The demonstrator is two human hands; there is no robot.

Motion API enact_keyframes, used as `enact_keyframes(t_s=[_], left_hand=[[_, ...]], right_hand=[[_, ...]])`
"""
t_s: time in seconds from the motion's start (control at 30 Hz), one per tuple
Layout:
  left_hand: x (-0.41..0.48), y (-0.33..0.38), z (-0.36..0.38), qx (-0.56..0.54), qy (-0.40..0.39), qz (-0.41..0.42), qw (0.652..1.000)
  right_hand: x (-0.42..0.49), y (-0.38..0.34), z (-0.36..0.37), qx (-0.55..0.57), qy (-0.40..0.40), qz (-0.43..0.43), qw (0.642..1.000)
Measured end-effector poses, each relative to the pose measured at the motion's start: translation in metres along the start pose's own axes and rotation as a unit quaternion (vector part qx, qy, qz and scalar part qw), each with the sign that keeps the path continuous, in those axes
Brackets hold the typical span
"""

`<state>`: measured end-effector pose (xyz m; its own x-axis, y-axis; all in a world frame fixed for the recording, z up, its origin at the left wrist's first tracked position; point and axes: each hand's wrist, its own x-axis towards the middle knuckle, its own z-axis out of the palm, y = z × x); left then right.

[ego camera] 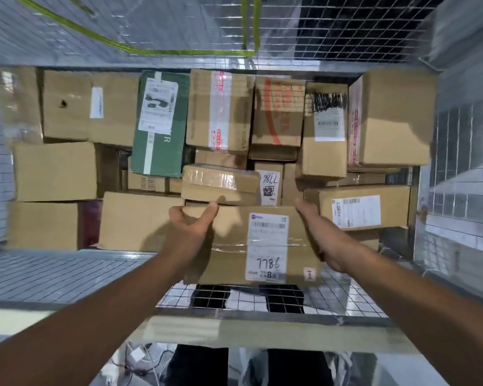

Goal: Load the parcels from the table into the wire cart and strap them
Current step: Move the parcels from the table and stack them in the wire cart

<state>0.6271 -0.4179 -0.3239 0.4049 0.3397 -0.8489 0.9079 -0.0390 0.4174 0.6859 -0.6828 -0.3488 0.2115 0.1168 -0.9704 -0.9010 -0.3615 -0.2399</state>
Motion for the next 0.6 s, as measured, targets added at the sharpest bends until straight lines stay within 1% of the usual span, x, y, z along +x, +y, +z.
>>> enact_keyframes(t_s=[0.03,0.1,0.17,0.2,0.23,0.3,0.37,0.4,0.47,0.5,0.6], left_hand=[[0.008,-0.001,0.000,0.001,0.006,-0.001,1.000],[0.026,0.003,0.008,0.000,0.044,0.017,0.999],[0.041,0.015,0.018,0.015,0.074,0.070,0.995],[0.047,0.021,0.024,0.020,0.073,0.105,0.992],[0.053,0.026,0.029,0.024,0.071,0.134,0.988],[0.062,0.035,0.039,0.039,0.085,0.162,0.982],[0.068,0.045,0.046,0.065,0.105,0.157,0.980],[0.070,0.048,0.049,0.067,0.104,0.152,0.981],[0.073,0.051,0.051,0.041,0.090,0.152,0.983],[0.072,0.051,0.051,0.030,0.090,0.153,0.984],[0.069,0.043,0.047,0.038,0.099,0.176,0.979]], right_hand=[[0.007,-0.003,0.006,0.005,0.011,-0.001,1.000],[0.020,-0.008,0.010,0.022,0.049,-0.023,0.998],[0.030,-0.016,0.010,0.038,0.103,-0.050,0.993],[0.036,-0.021,0.006,0.054,0.125,-0.063,0.989],[0.042,-0.024,0.002,0.076,0.139,-0.074,0.985],[0.047,-0.029,-0.009,0.101,0.156,-0.078,0.979],[0.048,-0.035,-0.018,0.084,0.172,-0.076,0.978],[0.048,-0.038,-0.022,0.065,0.193,-0.080,0.976],[0.048,-0.044,-0.027,0.041,0.235,-0.093,0.967],[0.046,-0.046,-0.028,0.044,0.243,-0.099,0.964],[0.043,-0.040,-0.025,0.028,0.224,-0.118,0.967]])
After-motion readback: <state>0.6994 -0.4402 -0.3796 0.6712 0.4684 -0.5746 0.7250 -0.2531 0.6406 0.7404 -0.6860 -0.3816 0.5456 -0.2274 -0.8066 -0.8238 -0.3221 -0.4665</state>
